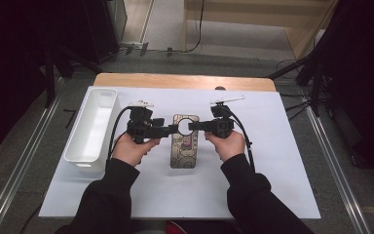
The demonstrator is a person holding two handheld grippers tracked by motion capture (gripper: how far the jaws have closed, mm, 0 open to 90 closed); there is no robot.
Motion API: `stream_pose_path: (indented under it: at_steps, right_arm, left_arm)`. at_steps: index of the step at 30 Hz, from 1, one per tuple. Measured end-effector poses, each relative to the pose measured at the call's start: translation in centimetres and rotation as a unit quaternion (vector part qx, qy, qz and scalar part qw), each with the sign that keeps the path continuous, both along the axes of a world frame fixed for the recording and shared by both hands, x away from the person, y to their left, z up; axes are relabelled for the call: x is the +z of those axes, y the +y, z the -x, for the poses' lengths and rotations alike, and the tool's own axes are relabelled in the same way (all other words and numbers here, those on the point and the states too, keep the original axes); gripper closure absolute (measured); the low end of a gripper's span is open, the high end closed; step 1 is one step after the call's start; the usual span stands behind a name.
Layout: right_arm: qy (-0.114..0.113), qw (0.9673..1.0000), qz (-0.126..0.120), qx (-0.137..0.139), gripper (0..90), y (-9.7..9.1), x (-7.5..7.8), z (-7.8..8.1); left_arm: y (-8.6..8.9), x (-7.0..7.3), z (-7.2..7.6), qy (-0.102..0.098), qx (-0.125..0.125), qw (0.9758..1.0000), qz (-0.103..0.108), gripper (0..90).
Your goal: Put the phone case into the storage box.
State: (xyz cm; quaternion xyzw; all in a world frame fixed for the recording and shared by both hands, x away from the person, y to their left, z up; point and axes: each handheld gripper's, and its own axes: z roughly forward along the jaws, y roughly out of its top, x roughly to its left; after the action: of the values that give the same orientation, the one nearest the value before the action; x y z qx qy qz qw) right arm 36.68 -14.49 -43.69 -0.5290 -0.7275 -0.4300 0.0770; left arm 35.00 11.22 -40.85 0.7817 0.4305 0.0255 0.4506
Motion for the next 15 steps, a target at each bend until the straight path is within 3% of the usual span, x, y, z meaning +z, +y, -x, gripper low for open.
stream_pose_path:
  at_steps: [3,6,15]
  right_arm:
    - [0.003,1.0,0.003,-0.003,70.3,0.1,0.0,0.0]
    - [0.004,1.0,0.002,-0.006,70.3,0.2,0.1,-0.1]
    - [0.004,0.9999,0.009,-0.014,70.2,0.5,0.6,-0.3]
  left_arm:
    - [-0.2,-0.1,-0.1,-0.004,0.014,0.9998,-0.011,30.0]
    - [-0.5,-0.1,-0.2,-0.001,0.026,0.9996,-0.007,31.0]
    - [-1.7,0.1,-0.6,-0.008,0.043,0.9987,-0.026,31.9]
